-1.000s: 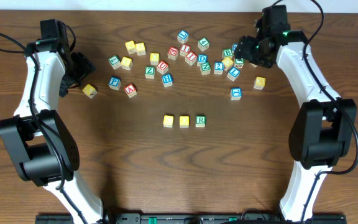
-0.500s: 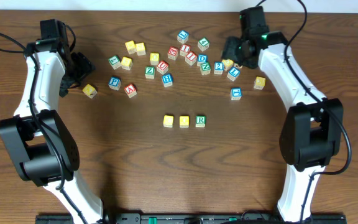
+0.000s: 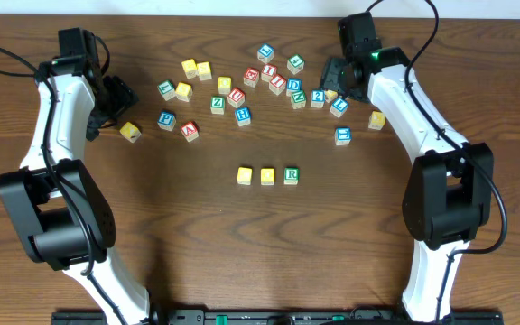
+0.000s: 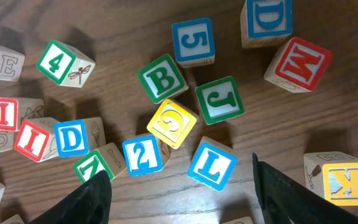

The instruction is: Spell out CORL

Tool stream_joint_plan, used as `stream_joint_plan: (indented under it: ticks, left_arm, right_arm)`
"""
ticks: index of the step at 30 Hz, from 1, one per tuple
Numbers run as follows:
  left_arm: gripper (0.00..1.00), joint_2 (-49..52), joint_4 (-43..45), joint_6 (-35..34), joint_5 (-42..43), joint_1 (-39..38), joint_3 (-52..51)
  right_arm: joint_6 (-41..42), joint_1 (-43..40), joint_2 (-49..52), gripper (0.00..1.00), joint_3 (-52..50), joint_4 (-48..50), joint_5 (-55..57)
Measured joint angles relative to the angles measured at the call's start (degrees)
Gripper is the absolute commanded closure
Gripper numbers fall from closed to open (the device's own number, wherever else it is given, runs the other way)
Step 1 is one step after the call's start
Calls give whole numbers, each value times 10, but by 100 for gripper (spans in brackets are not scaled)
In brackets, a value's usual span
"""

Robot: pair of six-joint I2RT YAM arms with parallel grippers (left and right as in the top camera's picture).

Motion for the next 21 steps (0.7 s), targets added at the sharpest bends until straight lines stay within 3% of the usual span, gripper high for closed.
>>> stream_joint_plan:
  ticks: [21]
  left_arm:
    - [13,0,0,0,0,0,0]
  right_arm:
    - [0,0,0,34,0,-28,2]
